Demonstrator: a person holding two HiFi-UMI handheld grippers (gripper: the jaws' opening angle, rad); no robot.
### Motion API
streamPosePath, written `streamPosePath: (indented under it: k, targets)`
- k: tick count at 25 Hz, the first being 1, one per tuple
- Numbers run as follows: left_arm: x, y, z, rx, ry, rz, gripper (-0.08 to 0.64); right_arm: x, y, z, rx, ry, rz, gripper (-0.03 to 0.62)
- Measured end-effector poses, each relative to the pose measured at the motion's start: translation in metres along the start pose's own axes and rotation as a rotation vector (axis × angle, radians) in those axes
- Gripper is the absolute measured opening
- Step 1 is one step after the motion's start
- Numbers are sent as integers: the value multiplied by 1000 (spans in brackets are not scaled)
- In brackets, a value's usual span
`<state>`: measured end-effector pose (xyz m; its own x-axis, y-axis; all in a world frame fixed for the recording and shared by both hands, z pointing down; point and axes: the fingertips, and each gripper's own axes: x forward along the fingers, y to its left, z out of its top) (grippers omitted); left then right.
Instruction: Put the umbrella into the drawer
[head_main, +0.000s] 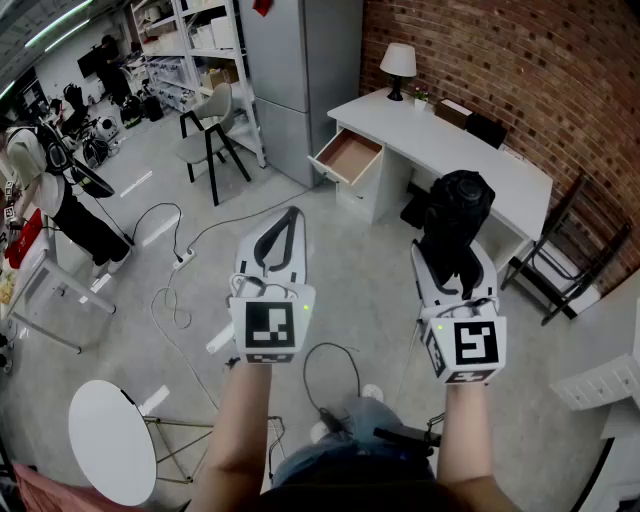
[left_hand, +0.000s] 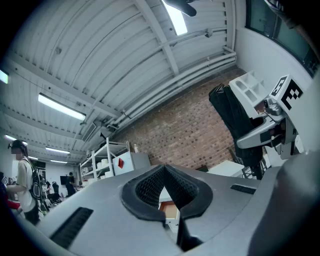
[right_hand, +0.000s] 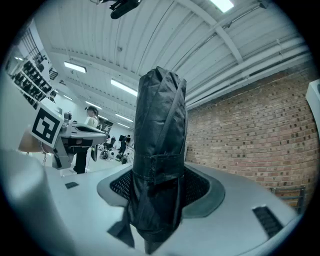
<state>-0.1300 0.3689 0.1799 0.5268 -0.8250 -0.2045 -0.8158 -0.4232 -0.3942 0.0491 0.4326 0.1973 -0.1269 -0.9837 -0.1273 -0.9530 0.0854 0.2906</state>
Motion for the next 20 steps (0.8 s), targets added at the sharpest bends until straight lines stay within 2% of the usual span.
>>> streamPosePath:
  k: [5,11,16,20]
  targets:
    - [7,0,2,-45,-9,15,3,3,-16,5,13,-7,-9,247]
    - [13,4,1,-23,-8,5,3,6,-17,1,12,16,-23,247]
    - [56,11,-18,-15,1,14,2,53,-29,-21,57,22,7,247]
    - [125,17,-46,-7,9,32,2,121,-57,-43,65,-2,35,247]
